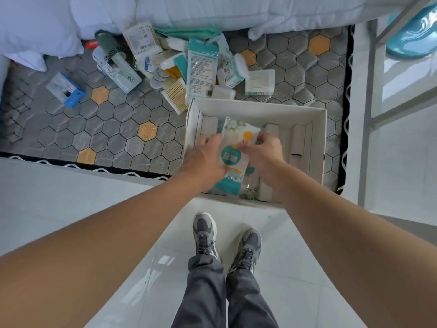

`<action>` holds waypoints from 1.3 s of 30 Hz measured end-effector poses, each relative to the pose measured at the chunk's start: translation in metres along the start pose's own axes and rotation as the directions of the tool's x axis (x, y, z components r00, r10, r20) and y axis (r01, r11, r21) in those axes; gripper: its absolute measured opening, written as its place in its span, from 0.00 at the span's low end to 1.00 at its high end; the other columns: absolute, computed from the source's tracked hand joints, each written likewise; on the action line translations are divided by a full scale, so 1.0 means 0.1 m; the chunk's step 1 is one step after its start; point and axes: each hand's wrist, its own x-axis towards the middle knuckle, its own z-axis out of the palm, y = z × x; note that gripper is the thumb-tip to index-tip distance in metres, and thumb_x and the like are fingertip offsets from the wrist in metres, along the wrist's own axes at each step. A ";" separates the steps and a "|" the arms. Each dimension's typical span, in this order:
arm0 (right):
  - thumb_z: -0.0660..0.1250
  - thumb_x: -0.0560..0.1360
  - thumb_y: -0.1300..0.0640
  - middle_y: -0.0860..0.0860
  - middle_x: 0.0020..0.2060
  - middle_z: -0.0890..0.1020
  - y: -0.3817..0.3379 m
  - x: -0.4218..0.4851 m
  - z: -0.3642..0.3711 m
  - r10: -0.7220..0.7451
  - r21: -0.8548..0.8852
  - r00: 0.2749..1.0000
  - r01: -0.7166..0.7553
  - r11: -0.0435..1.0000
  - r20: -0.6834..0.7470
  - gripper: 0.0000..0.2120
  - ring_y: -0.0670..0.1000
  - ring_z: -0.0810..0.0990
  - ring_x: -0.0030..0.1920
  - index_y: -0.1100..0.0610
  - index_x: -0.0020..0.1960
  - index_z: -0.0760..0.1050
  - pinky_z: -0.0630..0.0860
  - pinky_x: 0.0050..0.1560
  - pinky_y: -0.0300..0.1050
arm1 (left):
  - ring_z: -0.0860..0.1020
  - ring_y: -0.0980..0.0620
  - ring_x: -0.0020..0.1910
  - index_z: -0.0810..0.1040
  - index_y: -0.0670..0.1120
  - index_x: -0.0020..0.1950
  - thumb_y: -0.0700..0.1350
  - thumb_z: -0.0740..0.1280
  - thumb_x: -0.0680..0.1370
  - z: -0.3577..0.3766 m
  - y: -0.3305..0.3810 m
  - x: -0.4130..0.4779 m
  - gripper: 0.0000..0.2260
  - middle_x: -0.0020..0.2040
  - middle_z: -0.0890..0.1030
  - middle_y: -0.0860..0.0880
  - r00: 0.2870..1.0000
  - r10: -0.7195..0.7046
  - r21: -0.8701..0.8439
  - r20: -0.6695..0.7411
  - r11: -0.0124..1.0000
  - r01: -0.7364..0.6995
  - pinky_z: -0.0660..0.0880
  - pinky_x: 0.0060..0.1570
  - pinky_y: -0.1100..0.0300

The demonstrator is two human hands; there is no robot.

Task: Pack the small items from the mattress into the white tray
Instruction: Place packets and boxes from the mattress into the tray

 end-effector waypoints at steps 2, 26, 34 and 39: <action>0.77 0.73 0.54 0.51 0.47 0.85 -0.02 0.15 0.11 -0.050 -0.131 0.999 0.052 0.990 0.013 0.11 0.52 0.84 0.45 0.55 0.53 0.80 0.83 0.39 0.48 | 0.71 0.40 0.67 0.62 0.50 0.76 0.50 0.75 0.72 0.07 -0.04 0.05 0.37 0.73 0.66 0.45 0.999 0.032 0.105 -0.030 0.994 -0.029 0.71 0.65 0.47; 0.53 0.84 0.50 0.56 0.81 0.35 0.35 0.13 0.22 -0.210 -0.869 0.857 0.491 0.060 0.470 0.36 0.62 0.36 0.81 0.58 0.82 0.34 0.35 0.75 0.72 | 0.37 0.41 0.81 0.38 0.40 0.81 0.49 0.56 0.83 0.26 -0.06 0.62 0.35 0.81 0.33 0.41 0.891 0.102 0.629 0.443 0.672 -0.390 0.42 0.76 0.35; 0.60 0.81 0.47 0.55 0.82 0.38 0.20 0.11 0.31 -0.147 -0.889 0.887 0.452 0.077 0.438 0.42 0.62 0.39 0.82 0.56 0.82 0.35 0.35 0.75 0.72 | 0.39 0.41 0.81 0.42 0.43 0.82 0.50 0.63 0.81 0.21 0.06 0.66 0.39 0.82 0.36 0.41 0.882 0.029 0.619 0.471 0.701 -0.353 0.40 0.76 0.35; 0.66 0.75 0.57 0.56 0.74 0.70 0.10 0.09 0.20 -0.429 -0.842 0.822 0.495 0.215 0.374 0.29 0.62 0.71 0.71 0.60 0.75 0.69 0.67 0.69 0.64 | 0.43 0.41 0.82 0.48 0.41 0.82 0.42 0.62 0.80 -0.05 0.09 0.58 0.34 0.83 0.41 0.41 0.898 0.249 0.570 0.363 0.703 -0.425 0.46 0.78 0.41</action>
